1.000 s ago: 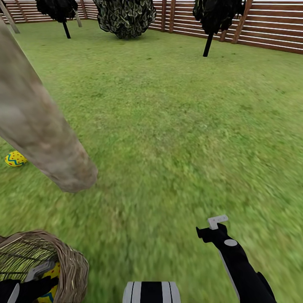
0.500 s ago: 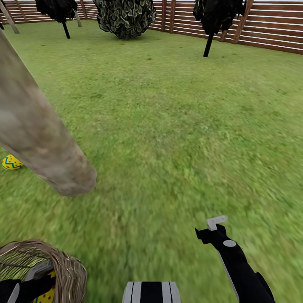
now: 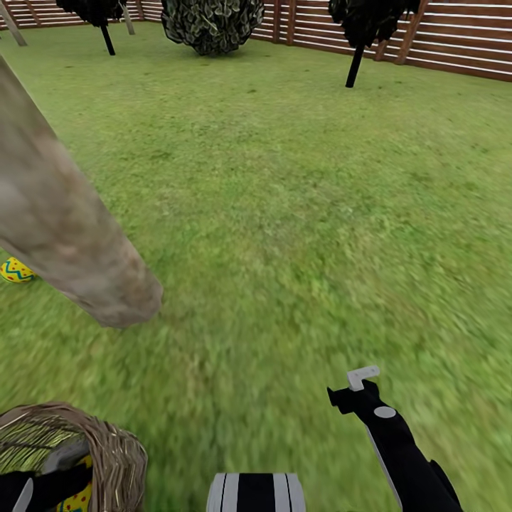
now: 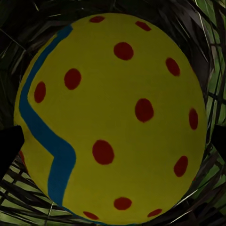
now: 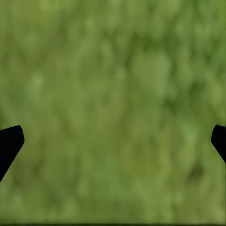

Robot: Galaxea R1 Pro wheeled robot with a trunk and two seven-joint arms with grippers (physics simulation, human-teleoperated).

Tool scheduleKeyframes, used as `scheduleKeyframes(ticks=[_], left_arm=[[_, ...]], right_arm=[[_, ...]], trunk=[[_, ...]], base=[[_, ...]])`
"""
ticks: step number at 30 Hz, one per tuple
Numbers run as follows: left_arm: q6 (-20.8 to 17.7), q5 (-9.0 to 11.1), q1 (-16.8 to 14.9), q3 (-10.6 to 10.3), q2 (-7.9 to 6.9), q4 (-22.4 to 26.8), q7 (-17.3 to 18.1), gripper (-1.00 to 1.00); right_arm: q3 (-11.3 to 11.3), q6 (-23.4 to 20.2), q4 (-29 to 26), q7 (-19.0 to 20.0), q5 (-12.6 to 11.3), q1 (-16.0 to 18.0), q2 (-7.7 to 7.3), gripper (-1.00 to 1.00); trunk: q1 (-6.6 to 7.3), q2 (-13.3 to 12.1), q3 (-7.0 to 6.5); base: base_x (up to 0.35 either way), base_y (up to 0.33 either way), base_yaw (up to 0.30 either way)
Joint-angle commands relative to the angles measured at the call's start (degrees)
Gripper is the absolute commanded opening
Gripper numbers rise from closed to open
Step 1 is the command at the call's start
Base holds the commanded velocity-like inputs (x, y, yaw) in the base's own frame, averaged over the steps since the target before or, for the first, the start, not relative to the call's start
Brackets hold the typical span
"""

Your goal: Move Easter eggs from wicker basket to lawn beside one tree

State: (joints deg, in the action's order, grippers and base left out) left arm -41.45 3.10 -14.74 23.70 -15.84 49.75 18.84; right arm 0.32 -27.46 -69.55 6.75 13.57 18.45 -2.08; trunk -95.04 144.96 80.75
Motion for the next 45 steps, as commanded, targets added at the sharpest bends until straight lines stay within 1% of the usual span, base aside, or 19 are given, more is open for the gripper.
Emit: scheduleKeyframes(ticks=[1, 4, 11, 12, 14, 15, 17, 19, 31, 35, 41, 45], left_arm=[[-0.4, 0.3, 0.0, 0.1, 0.02, 0.0, 0.1, 1.0], [-0.4, 0.3, 0.0, 0.1, 0.02, 0.0, 0.1, 1.0], [-0.4, 0.3, 0.0, 0.1, 0.09, 0.0, 0.1, 1.0], [-0.4, 0.3, 0.0, 0.1, 0.1, 0.0, 0.1, -1.0], [-0.4, 0.4, 0.0, 0.1, 0.09, 0.0, 0.1, -1.0], [-0.4, 0.9, 0.0, 0.1, 0.05, 0.0, 0.1, -1.0], [-0.4, 2.7, 0.0, 0.1, 0.03, 0.0, 0.1, -1.0], [-0.4, 3.2, 0.0, 0.0, 0.07, -0.1, 0.1, -1.0], [-0.4, 3.3, 0.0, 0.0, 0.11, -0.4, -0.1, -1.0], [-0.4, 3.3, 0.0, 0.0, 0.81, -0.4, -0.1, -1.0], [-0.4, 3.3, 0.0, -0.1, 0.89, -0.4, -0.2, -1.0], [-0.5, 3.2, 0.0, -0.1, 0.9, -0.4, -0.5, -1.0]], right_arm=[[0.0, -0.3, -0.2, 0.4, 0.6, 0.0, -0.03, 1.0], [0.0, -0.3, -0.3, 0.4, 0.6, 0.0, -0.03, 1.0], [0.0, -0.3, -0.3, 0.3, 0.6, 0.1, -0.03, 1.0], [0.0, -0.4, -0.3, 0.3, 0.6, 0.1, -0.03, 1.0], [0.0, -0.4, -0.3, 0.3, 0.6, 0.0, -0.03, 1.0], [0.0, -0.4, -0.3, 0.3, 0.6, 0.0, -0.03, 1.0], [0.0, -0.4, -0.3, 0.3, 0.6, 0.0, -0.03, 1.0], [0.0, -0.4, -0.2, 0.3, 0.6, 0.1, -0.03, 1.0], [0.2, -0.4, -0.1, 0.3, 0.7, 0.0, 0.06, 1.0], [0.2, -0.4, -0.1, 0.3, 0.7, 0.0, 0.01, 1.0], [0.2, -0.4, 0.0, 0.3, 0.7, 0.0, 0.06, 1.0], [0.2, -0.4, 0.0, 0.4, 0.7, 0.0, 0.06, 1.0]], trunk=[[-0.01, 0.0, 0.27], [-0.09, 0.1, 0.93], [-0.09, 0.1, 0.93], [-0.09, 0.1, 0.93], [-0.09, 0.1, 0.93], [-0.09, 0.1, 0.93], [-0.09, 0.1, 0.93], [-0.09, 0.1, 0.93], [-0.09, 0.1, 0.93], [-0.09, 0.1, 0.93], [-0.09, 0.1, 0.93], [0.01, 0.0, 0.05]], base=[[0.0, 0.0, 0.0], [0.0, 0.0, 0.0], [0.0, 0.0, 0.0], [0.0, 0.0, 0.0], [0.0, 0.0, 0.0], [0.0, 0.0, 0.0], [0.0, 0.0, 0.0], [0.0, 0.0, 0.0], [0.0, 0.0, 0.0], [0.0, 0.0, 0.0], [0.0, 0.0, 0.0], [-0.003, 0.0, 0.0]])
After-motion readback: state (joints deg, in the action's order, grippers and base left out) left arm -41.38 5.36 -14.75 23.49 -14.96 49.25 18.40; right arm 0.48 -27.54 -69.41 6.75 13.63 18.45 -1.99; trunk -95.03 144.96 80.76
